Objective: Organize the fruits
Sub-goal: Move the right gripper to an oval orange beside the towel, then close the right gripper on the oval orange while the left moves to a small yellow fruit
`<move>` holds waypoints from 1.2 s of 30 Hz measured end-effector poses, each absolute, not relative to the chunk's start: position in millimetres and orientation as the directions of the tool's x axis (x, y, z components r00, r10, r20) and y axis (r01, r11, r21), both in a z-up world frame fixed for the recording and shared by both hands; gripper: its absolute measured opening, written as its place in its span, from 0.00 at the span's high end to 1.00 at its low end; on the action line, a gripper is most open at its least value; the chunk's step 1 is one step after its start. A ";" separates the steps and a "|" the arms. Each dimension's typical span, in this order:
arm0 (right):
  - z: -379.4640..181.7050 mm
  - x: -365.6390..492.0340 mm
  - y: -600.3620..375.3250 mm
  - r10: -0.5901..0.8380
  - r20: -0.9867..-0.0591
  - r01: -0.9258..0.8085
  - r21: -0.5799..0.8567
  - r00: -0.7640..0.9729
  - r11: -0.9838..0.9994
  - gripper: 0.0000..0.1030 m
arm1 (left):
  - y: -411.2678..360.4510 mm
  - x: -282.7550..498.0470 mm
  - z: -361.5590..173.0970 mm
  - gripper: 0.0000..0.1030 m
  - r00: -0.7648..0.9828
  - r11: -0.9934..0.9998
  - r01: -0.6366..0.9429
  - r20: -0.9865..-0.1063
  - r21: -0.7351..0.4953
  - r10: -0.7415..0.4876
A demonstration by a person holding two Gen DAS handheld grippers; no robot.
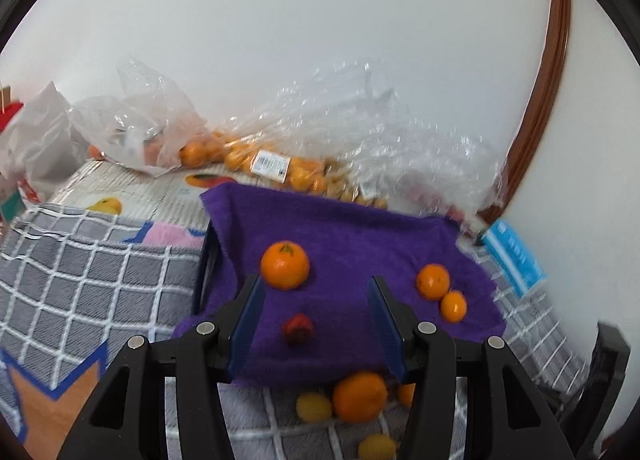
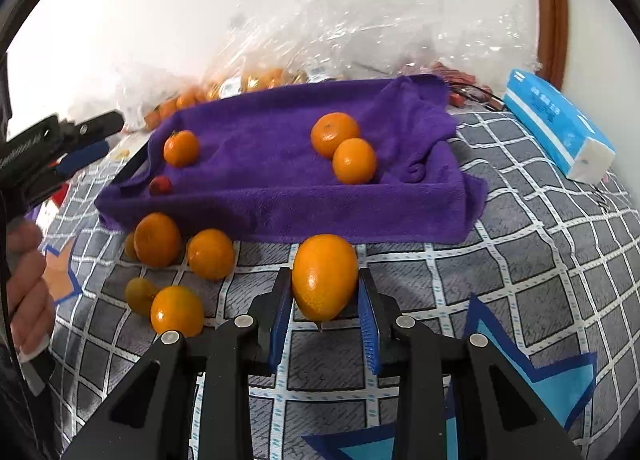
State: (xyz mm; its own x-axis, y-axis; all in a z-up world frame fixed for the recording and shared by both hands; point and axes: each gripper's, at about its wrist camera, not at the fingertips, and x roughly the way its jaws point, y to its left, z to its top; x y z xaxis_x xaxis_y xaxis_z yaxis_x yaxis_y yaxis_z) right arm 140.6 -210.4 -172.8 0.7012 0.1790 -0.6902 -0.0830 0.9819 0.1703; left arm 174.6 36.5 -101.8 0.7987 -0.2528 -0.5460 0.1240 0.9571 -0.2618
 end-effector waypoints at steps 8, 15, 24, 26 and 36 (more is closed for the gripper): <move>-172.4 142.6 -215.0 0.184 -0.687 -0.068 0.192 0.703 0.979 0.69 | 31.3 143.3 -133.8 0.57 0.698 0.959 0.182 -0.659 -0.215 -0.280; -173.3 142.4 -214.5 0.194 -0.685 -0.075 0.200 0.702 0.977 0.69 | 23.6 149.6 -153.1 0.64 0.647 0.962 0.195 -0.712 -0.189 -0.271; -174.1 142.3 -215.2 0.191 -0.689 -0.069 0.201 0.699 0.977 0.69 | 26.1 150.9 -155.1 0.88 0.641 0.958 0.205 -0.712 -0.201 -0.286; -174.0 142.2 -215.5 0.191 -0.688 -0.068 0.202 0.700 0.977 0.69 | 32.6 145.9 -150.3 0.91 0.648 0.961 0.190 -0.710 -0.202 -0.277; -173.0 141.1 -212.4 0.192 -0.683 -0.082 0.189 0.705 0.978 0.69 | 48.3 139.9 -150.3 0.91 0.638 0.959 0.171 -0.716 -0.227 -0.283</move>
